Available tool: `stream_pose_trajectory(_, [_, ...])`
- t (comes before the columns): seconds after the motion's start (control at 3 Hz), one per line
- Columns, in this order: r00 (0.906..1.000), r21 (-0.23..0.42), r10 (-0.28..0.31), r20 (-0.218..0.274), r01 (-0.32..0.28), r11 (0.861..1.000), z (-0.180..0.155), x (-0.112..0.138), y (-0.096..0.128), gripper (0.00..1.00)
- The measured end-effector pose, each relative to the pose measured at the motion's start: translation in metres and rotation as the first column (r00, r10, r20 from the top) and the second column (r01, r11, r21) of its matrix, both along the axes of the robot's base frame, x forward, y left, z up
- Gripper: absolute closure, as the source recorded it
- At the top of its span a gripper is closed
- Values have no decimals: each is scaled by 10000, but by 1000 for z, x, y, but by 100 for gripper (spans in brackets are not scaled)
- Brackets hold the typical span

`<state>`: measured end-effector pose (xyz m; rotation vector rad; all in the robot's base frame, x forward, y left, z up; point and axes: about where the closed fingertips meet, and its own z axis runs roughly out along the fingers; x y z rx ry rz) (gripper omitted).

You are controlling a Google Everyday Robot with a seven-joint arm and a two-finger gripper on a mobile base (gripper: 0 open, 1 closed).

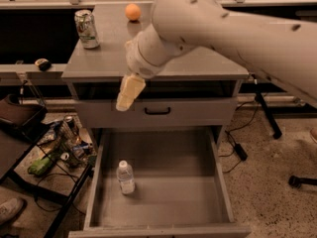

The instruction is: Place blue plastic bottle into middle drawer

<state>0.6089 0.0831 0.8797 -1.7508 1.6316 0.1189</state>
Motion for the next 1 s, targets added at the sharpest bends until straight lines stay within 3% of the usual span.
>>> stream_pose_trajectory(0.33, [9914, -1026, -1132, -650, 1062, 9890, 21, -22, -47, 0])
stream_pose_trajectory(0.67, [9226, -2189, -3549, -1511, 3189, 9222, 7, -84, -141, 0])
stream_pose_trajectory(1.0, [8435, -2144, -5055, -1819, 4677, 8575, -13, -116, -197, 0])
